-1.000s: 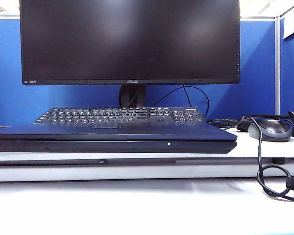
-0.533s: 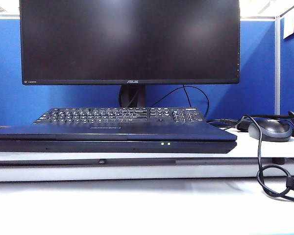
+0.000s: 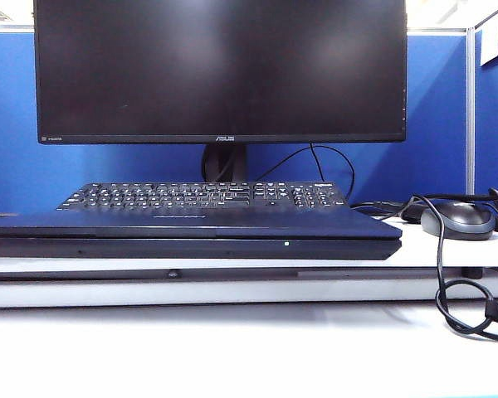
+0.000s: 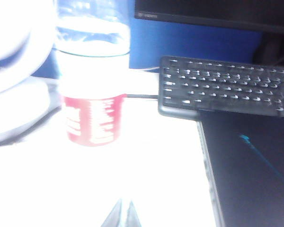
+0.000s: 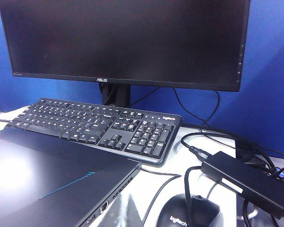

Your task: Close the lid of the black laptop.

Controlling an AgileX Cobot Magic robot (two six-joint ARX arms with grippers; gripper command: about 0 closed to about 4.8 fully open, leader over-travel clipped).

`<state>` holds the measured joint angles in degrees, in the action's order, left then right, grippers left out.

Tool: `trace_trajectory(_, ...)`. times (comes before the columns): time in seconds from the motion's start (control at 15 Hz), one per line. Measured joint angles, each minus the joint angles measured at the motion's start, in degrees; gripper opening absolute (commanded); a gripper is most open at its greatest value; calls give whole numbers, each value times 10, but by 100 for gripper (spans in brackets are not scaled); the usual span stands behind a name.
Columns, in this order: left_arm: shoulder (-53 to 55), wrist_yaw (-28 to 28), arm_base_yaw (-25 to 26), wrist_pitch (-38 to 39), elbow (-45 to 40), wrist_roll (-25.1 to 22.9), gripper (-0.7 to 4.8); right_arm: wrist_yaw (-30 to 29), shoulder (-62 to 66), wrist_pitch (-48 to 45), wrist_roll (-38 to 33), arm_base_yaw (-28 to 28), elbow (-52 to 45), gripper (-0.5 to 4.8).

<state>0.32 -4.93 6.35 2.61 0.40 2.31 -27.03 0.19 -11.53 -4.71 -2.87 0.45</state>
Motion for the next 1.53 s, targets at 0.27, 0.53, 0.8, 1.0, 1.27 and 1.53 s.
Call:
trace_trajectory(0.27,0,-2,-2,11,0,-28,-3,0,0,0,0,0,0,-1)
trace_trajectory(0.53,0,-2,-2,11,0,-29,-3,0,0,0,0,0,0,-1)
trace_trajectory(0.8,0,-2,-5,11,0,-29,-3,0,0,0,0,0,0,-1)
trace_trajectory(1.0,0,-2,-5,11,0,-29,-3,0,0,0,0,0,0,-1)
trace_trajectory(1.27,0,-2,-5,11,0,-29,-3,0,0,0,0,0,0,-1)
trace_trajectory(1.53,0,-2,-5,11,0,-29,-3,0,0,0,0,0,0,-1)
